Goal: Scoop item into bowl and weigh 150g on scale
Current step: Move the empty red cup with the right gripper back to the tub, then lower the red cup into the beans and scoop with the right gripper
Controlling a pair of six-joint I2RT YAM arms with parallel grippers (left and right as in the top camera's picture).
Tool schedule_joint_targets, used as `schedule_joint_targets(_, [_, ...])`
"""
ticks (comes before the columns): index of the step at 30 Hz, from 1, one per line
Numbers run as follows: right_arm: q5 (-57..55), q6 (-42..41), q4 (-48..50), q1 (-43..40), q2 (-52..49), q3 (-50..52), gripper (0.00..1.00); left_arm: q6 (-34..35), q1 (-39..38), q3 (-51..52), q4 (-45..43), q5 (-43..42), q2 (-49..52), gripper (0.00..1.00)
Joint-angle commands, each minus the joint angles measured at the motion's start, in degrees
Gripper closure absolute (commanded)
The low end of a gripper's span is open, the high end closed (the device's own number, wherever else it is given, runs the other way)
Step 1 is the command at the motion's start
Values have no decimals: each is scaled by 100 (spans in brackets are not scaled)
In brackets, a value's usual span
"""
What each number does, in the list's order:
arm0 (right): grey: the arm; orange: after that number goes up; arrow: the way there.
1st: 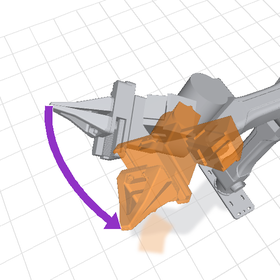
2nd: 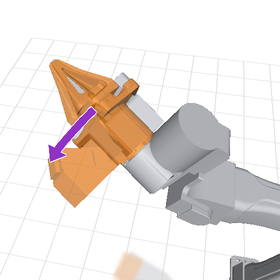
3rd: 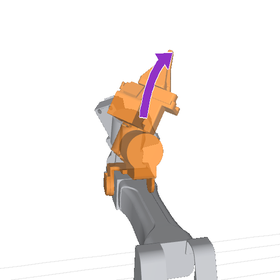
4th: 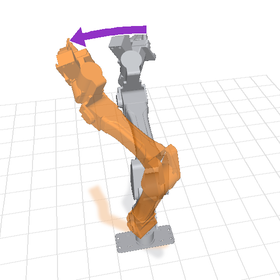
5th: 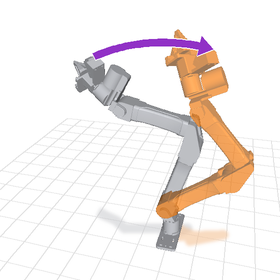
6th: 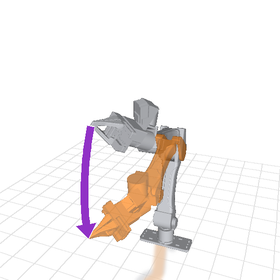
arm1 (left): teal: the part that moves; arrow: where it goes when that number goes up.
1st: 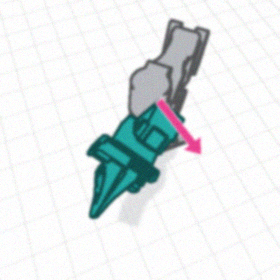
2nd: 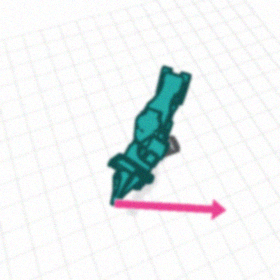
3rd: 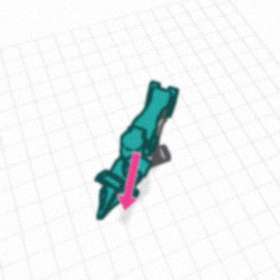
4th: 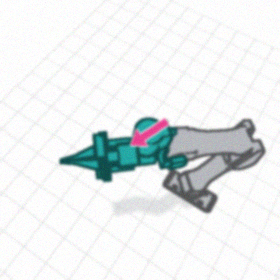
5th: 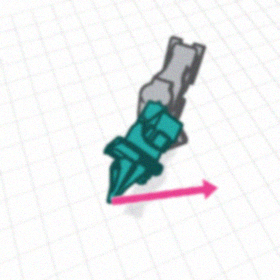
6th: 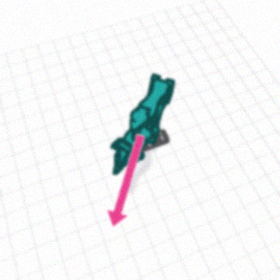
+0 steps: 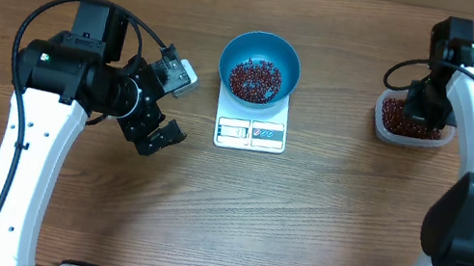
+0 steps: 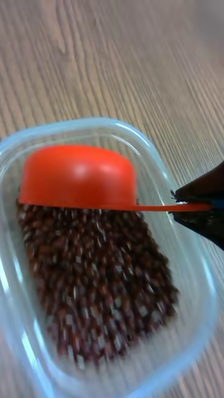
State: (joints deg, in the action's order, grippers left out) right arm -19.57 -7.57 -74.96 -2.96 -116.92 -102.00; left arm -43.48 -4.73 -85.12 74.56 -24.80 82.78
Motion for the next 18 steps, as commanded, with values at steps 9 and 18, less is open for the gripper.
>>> schedule_joint_targets(9, [-625, -315, -26, -11, -291, -33, 96, 42, 22, -116, -2, -11, -72, 0])
schedule_joint_targets(18, [474, 323, -11, -15, -291, -33, 96, 42, 22, -114, -2, -11, -72, 0])
